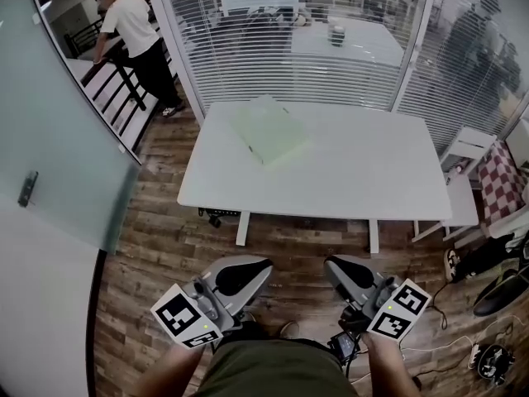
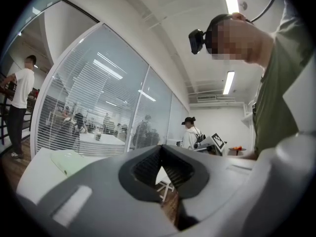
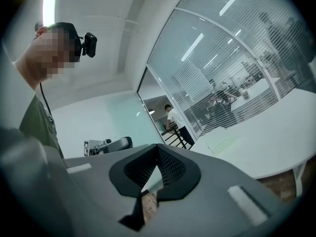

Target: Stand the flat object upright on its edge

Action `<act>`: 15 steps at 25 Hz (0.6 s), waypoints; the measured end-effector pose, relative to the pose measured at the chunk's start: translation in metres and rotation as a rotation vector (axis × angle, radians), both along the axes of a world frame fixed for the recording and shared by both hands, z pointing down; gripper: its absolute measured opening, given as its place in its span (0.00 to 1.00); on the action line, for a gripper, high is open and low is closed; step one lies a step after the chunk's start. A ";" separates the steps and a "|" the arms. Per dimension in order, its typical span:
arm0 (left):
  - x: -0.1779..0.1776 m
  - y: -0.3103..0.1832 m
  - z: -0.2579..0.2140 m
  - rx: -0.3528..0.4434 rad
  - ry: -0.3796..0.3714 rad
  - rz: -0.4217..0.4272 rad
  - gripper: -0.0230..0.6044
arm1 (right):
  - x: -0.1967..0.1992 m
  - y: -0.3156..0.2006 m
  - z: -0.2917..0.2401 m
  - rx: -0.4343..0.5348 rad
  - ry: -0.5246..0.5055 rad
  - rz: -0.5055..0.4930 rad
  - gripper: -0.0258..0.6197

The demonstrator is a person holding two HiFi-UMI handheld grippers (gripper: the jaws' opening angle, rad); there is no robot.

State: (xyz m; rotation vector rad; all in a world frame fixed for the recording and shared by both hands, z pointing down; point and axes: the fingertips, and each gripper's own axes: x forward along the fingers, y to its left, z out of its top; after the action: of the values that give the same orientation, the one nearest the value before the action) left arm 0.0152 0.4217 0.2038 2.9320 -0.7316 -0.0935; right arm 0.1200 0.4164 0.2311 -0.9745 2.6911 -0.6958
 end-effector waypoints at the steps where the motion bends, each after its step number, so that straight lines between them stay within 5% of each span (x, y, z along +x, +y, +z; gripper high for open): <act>1: 0.000 0.000 0.000 -0.001 -0.002 -0.006 0.04 | 0.004 0.001 0.001 -0.004 -0.008 0.003 0.06; 15: -0.001 -0.017 0.018 -0.039 -0.005 -0.052 0.04 | 0.010 -0.016 0.028 -0.070 -0.007 -0.023 0.06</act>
State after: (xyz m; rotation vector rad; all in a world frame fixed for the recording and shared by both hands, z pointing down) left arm 0.0144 0.4047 0.2215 2.8779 -0.8006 -0.0759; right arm 0.1301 0.4000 0.2590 -0.9567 2.6927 -0.8018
